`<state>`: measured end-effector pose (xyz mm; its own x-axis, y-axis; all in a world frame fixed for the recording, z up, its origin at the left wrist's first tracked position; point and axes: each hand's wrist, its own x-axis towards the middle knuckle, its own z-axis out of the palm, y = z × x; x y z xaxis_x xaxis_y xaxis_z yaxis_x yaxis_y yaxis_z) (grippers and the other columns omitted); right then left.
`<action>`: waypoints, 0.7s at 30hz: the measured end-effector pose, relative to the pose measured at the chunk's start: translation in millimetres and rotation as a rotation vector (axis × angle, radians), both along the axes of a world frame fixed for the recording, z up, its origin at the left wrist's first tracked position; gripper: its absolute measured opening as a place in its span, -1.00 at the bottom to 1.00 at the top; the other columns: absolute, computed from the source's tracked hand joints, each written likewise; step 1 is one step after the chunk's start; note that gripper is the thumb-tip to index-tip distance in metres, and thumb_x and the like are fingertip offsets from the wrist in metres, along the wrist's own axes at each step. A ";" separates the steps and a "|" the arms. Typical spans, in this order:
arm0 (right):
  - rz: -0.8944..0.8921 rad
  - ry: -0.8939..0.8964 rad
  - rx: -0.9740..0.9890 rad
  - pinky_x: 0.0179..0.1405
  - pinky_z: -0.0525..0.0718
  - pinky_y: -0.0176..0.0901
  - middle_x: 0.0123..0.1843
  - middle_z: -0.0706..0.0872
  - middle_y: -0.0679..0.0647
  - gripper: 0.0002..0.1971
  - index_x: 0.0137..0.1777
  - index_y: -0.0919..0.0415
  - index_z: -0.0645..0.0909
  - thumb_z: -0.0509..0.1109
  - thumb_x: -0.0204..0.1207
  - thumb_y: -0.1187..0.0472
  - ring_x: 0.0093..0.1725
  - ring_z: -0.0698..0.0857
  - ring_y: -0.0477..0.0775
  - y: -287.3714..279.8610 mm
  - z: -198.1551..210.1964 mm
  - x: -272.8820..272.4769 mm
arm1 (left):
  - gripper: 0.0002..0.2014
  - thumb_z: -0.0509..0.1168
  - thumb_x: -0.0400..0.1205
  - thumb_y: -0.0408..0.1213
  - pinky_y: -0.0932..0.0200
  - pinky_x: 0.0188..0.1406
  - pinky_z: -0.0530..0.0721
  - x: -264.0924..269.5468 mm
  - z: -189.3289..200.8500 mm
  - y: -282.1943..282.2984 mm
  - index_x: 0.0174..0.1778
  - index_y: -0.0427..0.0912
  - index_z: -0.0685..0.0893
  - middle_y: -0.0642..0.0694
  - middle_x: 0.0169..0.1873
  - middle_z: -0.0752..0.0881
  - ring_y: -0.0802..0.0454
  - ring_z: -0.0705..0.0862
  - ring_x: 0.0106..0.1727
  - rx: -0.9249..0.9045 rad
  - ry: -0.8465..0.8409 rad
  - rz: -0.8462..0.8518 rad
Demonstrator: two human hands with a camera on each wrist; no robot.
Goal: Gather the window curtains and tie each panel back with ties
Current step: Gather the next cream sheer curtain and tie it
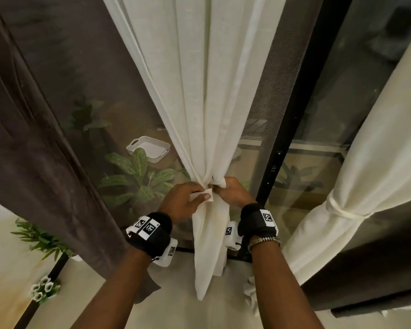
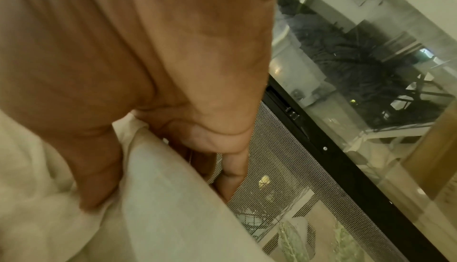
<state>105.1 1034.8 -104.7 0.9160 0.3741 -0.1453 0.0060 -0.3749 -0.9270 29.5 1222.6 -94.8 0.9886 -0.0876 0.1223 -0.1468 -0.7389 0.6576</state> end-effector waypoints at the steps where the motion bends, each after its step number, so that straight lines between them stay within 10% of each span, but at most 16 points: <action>1: 0.005 0.010 -0.006 0.08 0.69 -0.19 0.16 0.81 0.07 -0.79 0.32 0.29 0.80 0.44 0.77 0.28 0.16 0.76 0.07 -0.3 0.4 -0.1 | -0.76 0.47 0.69 0.03 0.10 0.11 0.72 1.0 -3.4 1.3 0.11 -0.02 0.90 0.09 0.01 0.87 0.14 0.79 0.05 -0.016 -0.018 0.020; 9: 0.032 0.086 0.041 0.00 0.70 -0.27 0.17 0.84 0.07 -0.71 0.36 0.24 0.80 0.54 0.73 0.14 0.17 0.79 0.05 -5.2 -5.4 -4.4 | -0.82 0.62 0.52 0.12 0.44 -0.31 0.48 3.8 -4.5 -2.3 -0.17 0.11 0.91 0.23 -0.35 0.82 0.38 0.75 -0.24 -0.097 0.022 0.246; 13: 0.064 0.209 0.210 0.47 0.75 0.16 0.33 0.89 0.17 -0.67 0.41 0.23 0.80 0.57 0.69 0.17 0.38 0.84 0.24 -11.5 -15.4 -8.8 | -0.71 0.72 0.41 0.05 0.28 -0.28 0.52 6.6 -5.4 -3.5 -0.42 0.19 0.71 0.20 -0.44 0.75 0.26 0.72 -0.33 -0.192 0.029 0.338; 21: 0.054 0.177 0.197 0.46 0.79 0.20 0.26 0.93 0.08 -0.61 0.36 0.19 0.84 0.69 0.57 0.09 0.30 0.89 0.16 -13.9 -13.4 -16.7 | -0.53 0.78 0.35 -0.06 0.15 0.12 0.82 0.0 -8.6 5.4 0.13 0.12 0.79 0.19 -0.01 0.88 0.13 0.87 0.09 -0.393 0.113 0.200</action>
<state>88.4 1020.9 -118.0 0.8606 0.4590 -0.2209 -0.1474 -0.1907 -0.9705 29.5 1227.9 -103.4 0.9904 0.1383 -0.0020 0.0628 -0.4367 0.8974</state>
